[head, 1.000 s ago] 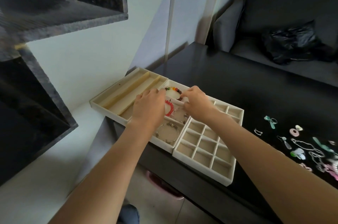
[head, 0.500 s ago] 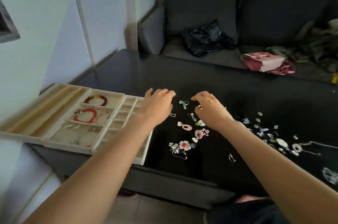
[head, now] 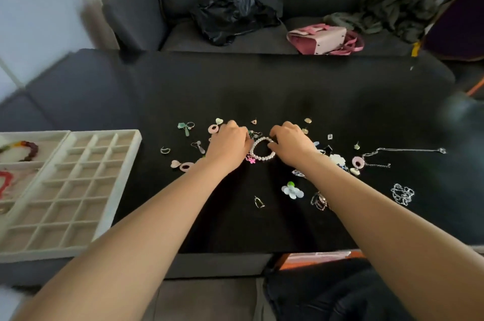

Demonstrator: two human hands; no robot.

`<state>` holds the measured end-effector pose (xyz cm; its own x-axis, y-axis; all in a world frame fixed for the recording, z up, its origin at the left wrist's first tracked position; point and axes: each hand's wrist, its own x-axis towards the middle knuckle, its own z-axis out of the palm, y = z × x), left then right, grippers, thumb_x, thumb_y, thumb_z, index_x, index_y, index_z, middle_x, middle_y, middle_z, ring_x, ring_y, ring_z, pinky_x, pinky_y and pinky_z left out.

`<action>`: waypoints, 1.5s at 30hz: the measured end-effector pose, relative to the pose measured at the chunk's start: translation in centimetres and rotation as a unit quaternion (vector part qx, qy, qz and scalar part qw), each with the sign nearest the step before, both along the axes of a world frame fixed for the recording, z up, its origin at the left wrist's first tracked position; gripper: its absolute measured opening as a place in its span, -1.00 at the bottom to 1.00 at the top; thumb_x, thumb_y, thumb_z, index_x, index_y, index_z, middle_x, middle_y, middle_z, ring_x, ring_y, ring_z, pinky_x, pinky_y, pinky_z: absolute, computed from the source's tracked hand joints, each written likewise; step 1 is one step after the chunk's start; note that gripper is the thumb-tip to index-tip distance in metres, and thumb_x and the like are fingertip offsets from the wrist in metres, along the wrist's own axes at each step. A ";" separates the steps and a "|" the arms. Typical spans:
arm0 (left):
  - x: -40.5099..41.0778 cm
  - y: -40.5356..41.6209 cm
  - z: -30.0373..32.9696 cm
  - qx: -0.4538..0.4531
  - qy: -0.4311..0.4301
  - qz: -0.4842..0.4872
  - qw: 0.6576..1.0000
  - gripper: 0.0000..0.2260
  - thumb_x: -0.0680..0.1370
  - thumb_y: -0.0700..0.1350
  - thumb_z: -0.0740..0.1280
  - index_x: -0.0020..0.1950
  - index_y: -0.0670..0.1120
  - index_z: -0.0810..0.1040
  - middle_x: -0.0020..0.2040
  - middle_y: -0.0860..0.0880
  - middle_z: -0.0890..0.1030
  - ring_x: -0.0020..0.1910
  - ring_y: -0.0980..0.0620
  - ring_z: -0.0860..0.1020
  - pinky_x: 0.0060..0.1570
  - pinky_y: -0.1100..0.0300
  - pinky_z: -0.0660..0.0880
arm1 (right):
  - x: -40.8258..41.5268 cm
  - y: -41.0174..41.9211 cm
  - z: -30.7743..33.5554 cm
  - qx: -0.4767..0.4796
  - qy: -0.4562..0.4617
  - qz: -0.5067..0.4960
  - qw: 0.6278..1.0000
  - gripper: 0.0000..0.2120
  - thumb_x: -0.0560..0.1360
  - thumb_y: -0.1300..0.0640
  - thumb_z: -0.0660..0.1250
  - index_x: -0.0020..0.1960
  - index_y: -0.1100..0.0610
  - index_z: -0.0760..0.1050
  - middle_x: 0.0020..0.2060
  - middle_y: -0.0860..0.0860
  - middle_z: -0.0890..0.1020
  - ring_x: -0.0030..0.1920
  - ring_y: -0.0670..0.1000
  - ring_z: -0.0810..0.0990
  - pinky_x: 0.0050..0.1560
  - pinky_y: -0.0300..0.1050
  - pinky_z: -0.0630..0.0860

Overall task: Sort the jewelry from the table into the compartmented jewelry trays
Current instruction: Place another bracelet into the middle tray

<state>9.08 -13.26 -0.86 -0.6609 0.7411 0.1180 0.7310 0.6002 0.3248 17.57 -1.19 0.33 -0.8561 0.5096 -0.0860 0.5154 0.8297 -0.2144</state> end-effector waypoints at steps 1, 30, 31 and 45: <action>0.2 0.5 -0.1 -0.005 0.015 0.006 1.000 -0.76 0.58 0.01 0.26 0.05 -0.12 0.60 0.09 -0.12 0.48 0.12 -0.09 0.46 0.08 0.05 0.43 | -0.2 0.1 -0.1 0.007 0.000 -0.002 1.000 -0.73 0.57 0.13 0.24 0.24 0.20 0.43 0.21 0.15 0.44 0.27 0.16 0.38 0.14 0.05 0.43; -0.8 -21.1 10.1 0.366 -0.202 0.180 0.890 -0.91 0.56 -0.21 0.30 -0.12 -0.06 0.49 -0.18 -0.07 0.60 -0.34 0.07 0.60 -0.25 0.17 0.60 | -2.0 -19.2 10.0 -0.560 0.240 0.068 0.790 -0.77 0.55 0.42 0.17 0.04 0.17 0.51 -0.17 0.08 0.58 -0.19 -0.06 0.57 -0.15 -0.23 0.61; -1.3 -23.0 9.6 0.361 -0.196 0.191 0.892 -0.94 0.55 -0.23 0.32 -0.09 -0.08 0.50 -0.18 -0.06 0.59 -0.34 0.08 0.59 -0.24 0.18 0.60 | -2.9 -20.6 9.9 -0.545 0.231 0.082 0.802 -0.78 0.55 0.42 0.17 -0.03 0.19 0.53 -0.18 0.08 0.58 -0.19 -0.05 0.57 -0.12 -0.21 0.62; -6.5 -38.0 2.9 0.134 -0.002 0.318 0.938 -0.67 0.60 -0.14 0.14 0.36 -0.12 0.41 0.30 -0.09 0.49 0.22 -0.07 0.46 0.09 0.11 0.40 | -15.2 -31.8 5.7 -0.383 0.195 0.098 0.898 -0.74 0.56 0.37 0.14 0.05 0.21 0.59 -0.17 0.09 0.61 -0.12 0.00 0.60 0.02 -0.12 0.60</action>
